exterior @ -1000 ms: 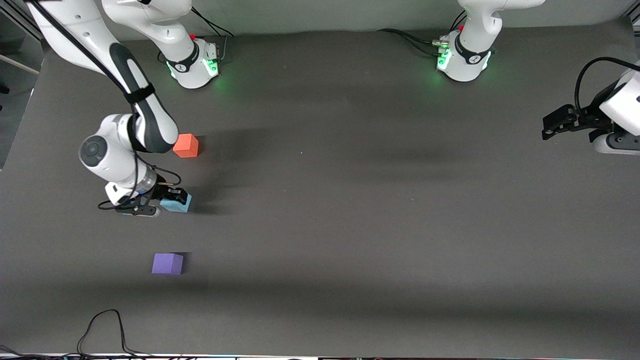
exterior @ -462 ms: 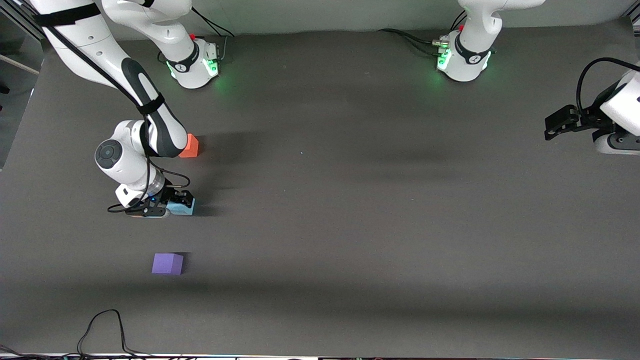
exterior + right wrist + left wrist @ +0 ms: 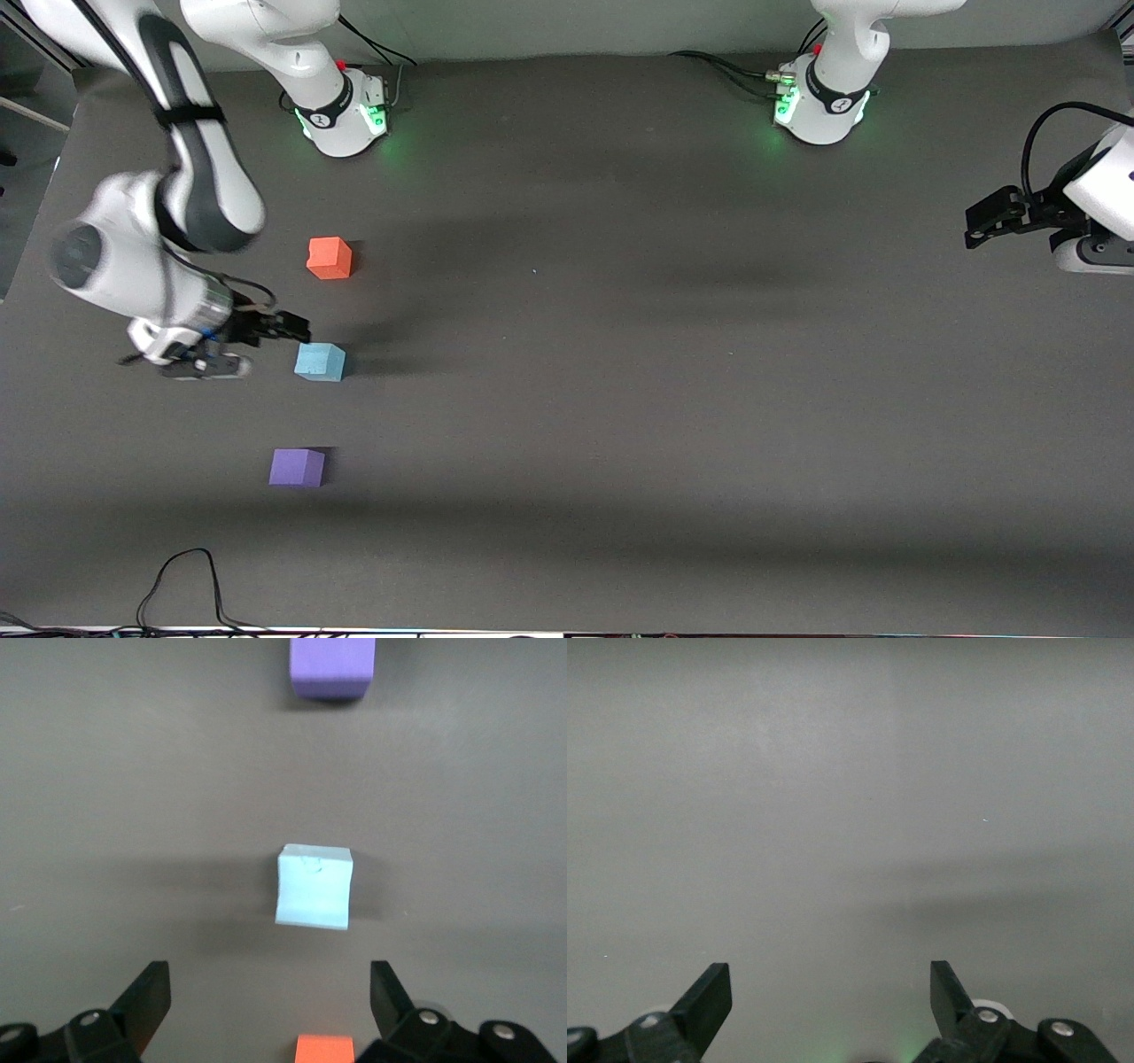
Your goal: Place blue block between orange and purple blocks
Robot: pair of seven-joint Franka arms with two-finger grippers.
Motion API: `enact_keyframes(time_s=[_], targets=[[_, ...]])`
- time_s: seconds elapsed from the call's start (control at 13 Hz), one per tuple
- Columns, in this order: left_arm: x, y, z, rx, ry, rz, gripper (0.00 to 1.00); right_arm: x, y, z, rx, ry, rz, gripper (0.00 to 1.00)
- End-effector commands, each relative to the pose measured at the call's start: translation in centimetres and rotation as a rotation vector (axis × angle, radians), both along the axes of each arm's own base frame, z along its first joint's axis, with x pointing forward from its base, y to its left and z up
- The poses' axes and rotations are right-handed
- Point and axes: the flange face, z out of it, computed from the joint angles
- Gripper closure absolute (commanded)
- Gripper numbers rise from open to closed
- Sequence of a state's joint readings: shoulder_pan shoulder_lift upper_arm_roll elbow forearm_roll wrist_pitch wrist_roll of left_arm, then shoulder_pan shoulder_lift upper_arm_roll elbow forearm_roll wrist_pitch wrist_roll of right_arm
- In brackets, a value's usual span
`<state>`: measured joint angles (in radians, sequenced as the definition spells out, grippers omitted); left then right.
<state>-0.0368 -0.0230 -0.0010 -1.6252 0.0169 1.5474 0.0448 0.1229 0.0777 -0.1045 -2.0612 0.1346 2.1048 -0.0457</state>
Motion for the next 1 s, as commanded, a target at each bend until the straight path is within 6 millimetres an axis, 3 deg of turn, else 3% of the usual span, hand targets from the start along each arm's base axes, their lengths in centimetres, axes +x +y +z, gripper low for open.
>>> enact_keyframes(time_s=[0.0, 0.23, 0.31, 0.62, 0.92], targets=[[0.1, -0.1, 0.5, -0.003, -0.015, -0.016, 0.00, -1.3, -1.9, 7.6, 0.027, -0.026, 0.007, 0.00], [0.1, -0.1, 0.5, -0.003, -0.015, -0.016, 0.00, -2.6, -4.3, 13.6, 0.026, -0.061, -0.019, 0.00], [0.2, -0.1, 0.4, -0.003, -0.013, -0.016, 0.00, -3.0, -3.7, 14.9, -0.006, -0.075, -0.009, 0.00], [0.2, -0.1, 0.4, -0.003, -0.015, -0.016, 0.00, -3.5, -1.4, 18.2, -0.075, -0.060, -0.024, 0.00], [0.2, -0.1, 0.4, -0.003, -0.013, -0.016, 0.00, -3.4, -1.2, 19.4, -0.071, -0.049, -0.048, 0.00]])
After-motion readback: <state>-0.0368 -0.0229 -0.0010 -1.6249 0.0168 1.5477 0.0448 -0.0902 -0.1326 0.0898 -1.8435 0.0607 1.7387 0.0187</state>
